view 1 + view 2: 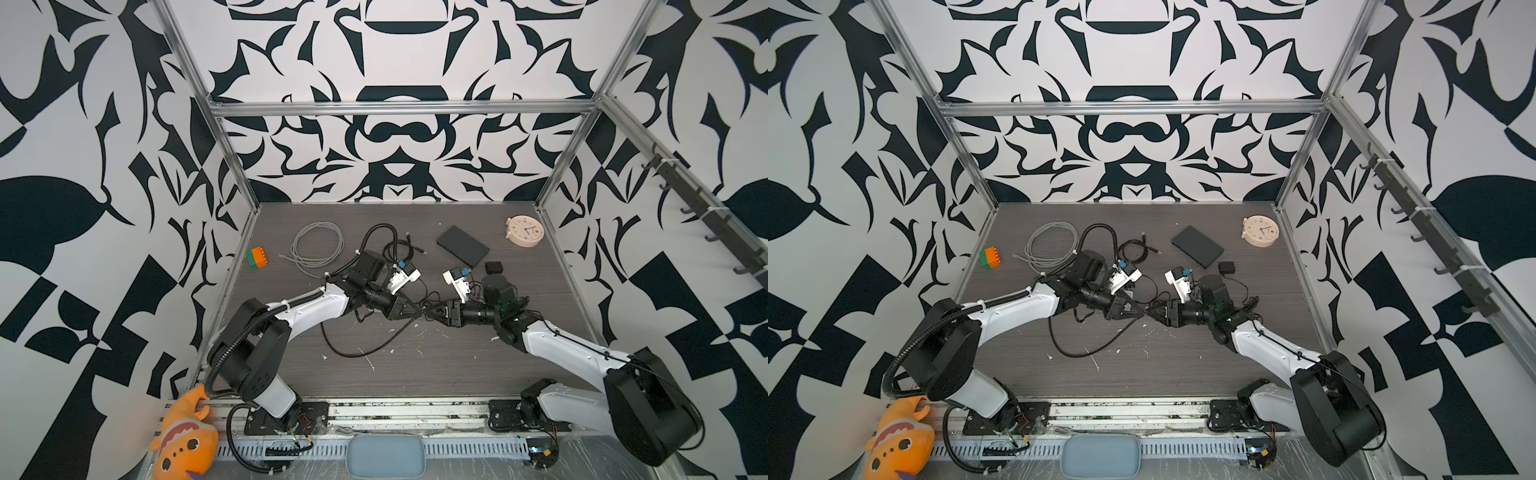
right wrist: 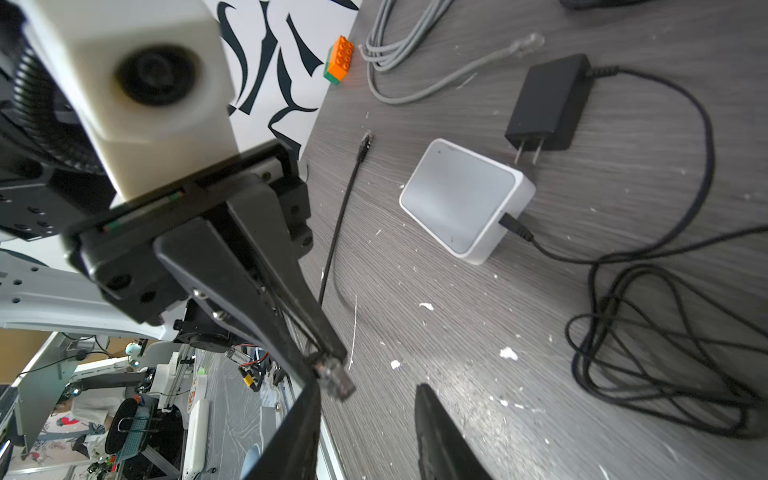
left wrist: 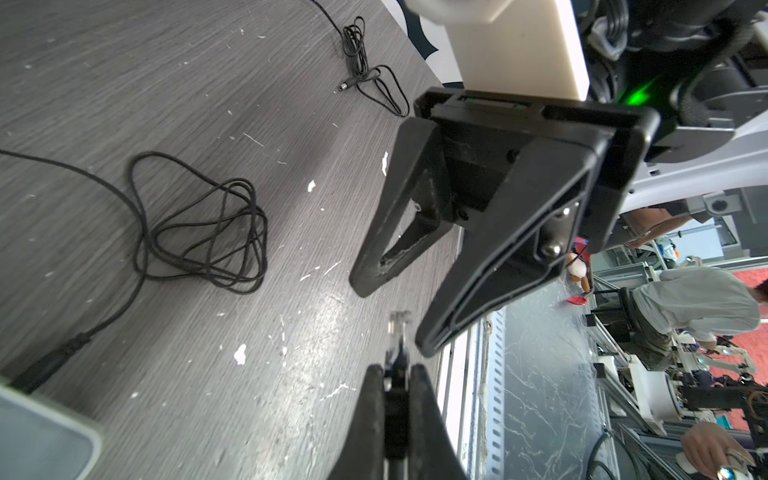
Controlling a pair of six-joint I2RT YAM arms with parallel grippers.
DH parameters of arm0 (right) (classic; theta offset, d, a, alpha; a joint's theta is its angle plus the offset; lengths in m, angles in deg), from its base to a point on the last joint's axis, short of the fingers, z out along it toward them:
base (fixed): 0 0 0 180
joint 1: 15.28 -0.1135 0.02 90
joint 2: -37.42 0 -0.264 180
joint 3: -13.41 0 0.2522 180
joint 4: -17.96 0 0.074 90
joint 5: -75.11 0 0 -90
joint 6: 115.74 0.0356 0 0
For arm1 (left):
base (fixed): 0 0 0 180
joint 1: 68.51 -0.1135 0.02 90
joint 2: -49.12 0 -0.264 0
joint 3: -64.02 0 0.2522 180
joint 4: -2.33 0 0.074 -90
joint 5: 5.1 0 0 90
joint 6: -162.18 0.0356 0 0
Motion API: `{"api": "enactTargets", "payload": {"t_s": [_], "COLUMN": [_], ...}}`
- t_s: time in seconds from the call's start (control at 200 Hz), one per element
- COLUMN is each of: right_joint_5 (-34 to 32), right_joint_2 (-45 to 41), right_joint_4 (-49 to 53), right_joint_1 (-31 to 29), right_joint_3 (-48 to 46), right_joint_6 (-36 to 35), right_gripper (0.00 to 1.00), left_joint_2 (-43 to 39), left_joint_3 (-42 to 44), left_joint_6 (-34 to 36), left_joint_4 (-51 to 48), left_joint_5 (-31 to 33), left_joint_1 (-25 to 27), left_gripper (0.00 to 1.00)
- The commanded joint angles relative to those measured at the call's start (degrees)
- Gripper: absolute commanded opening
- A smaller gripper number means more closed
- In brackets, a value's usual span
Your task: Insert the plug into the switch port
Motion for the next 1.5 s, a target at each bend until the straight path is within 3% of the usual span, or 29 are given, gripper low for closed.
{"api": "enactTargets", "payload": {"t_s": [0.0, 0.4, 0.675, 0.825, 0.91, 1.015, 1.24, 1.42, 1.495], "right_joint_5": [1.97, 3.85, 4.44, 0.72, -2.85, -6.56, -10.58, -15.43, -16.20], "right_joint_2": [-0.39, 1.16, 1.52, 0.82, 0.33, 0.33, 1.15, 2.71, 3.35], "right_joint_4": [-6.34, -8.08, -11.85, -10.46, -6.96, -0.67, 6.73, 11.43, 13.06], "right_joint_1": [0.01, -1.81, -2.03, -2.01, -1.97, -2.01, -1.98, -2.01, -2.00], "right_joint_3": [1.55, 2.54, 1.91, 0.45, 0.04, 1.08, 3.94, 5.01, 5.64], "right_joint_6": [1.98, 3.00, 5.84, 9.05, 10.43, 10.70, 11.96, 15.90, 17.20], "right_gripper": [0.42, 0.33, 0.10, 0.03, 0.02, 0.01, 0.00, 0.00, 0.00], "left_joint_2": [-1.27, -3.26, -3.49, -3.12, -3.29, -3.90, -7.52, -9.47, -7.81], "left_joint_3": [0.88, 2.23, 2.52, 2.67, 2.63, 2.66, 5.35, 9.48, 8.97], "left_joint_6": [0.00, -2.60, -4.02, -6.04, -6.21, -7.38, -8.00, -1.94, -0.07], "left_joint_4": [0.98, 4.64, 6.15, 6.10, 5.60, 4.17, 4.38, 5.59, 4.60], "left_joint_5": [-2.27, -5.39, -5.52, 0.45, 3.17, 12.05, 22.68, 34.41, 36.15], "left_joint_1": [-0.13, -1.71, -2.84, -3.73, -3.74, -3.73, -2.24, 6.01, 8.00], "left_gripper": [0.00, 0.00, 0.00, 0.22, 0.28, 0.40, 0.48, 0.50, 0.51]}}
